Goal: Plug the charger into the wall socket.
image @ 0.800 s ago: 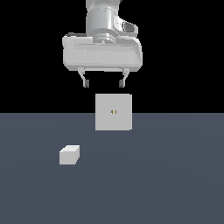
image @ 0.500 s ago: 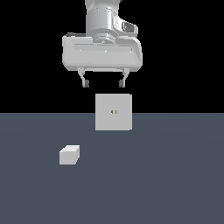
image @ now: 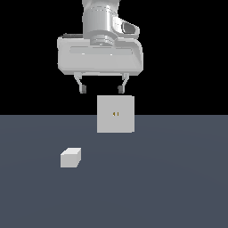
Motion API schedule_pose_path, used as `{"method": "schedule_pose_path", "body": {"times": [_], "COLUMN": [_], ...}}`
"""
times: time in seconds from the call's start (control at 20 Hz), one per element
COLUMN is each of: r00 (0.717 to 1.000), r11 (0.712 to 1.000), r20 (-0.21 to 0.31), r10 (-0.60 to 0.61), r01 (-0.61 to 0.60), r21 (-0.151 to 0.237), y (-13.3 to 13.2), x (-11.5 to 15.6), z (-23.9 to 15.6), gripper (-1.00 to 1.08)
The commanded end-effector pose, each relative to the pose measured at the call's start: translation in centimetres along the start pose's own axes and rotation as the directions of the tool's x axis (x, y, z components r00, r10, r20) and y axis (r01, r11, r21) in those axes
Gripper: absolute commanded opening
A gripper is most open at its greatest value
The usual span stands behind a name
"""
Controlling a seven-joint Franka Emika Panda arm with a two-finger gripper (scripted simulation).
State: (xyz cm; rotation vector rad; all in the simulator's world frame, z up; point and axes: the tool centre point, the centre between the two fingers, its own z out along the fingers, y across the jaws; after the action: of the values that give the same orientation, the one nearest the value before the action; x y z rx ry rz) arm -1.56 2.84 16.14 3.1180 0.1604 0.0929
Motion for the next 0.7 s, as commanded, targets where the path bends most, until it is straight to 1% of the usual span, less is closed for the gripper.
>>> {"method": "schedule_pose_path", "body": {"times": [0.0, 0.65], "r00": [1.0, 0.988], "r11": [1.0, 1.0], "r20": [-0.02, -0.156], "r10": [0.003, 0.022], "r01": [-0.003, -0.021], "r21": [0.001, 0.01], "y": [-0.4, -3.1], "x": [-0.5, -3.1], "z": [0.5, 4.2], "gripper": [1.0, 1.0]}}
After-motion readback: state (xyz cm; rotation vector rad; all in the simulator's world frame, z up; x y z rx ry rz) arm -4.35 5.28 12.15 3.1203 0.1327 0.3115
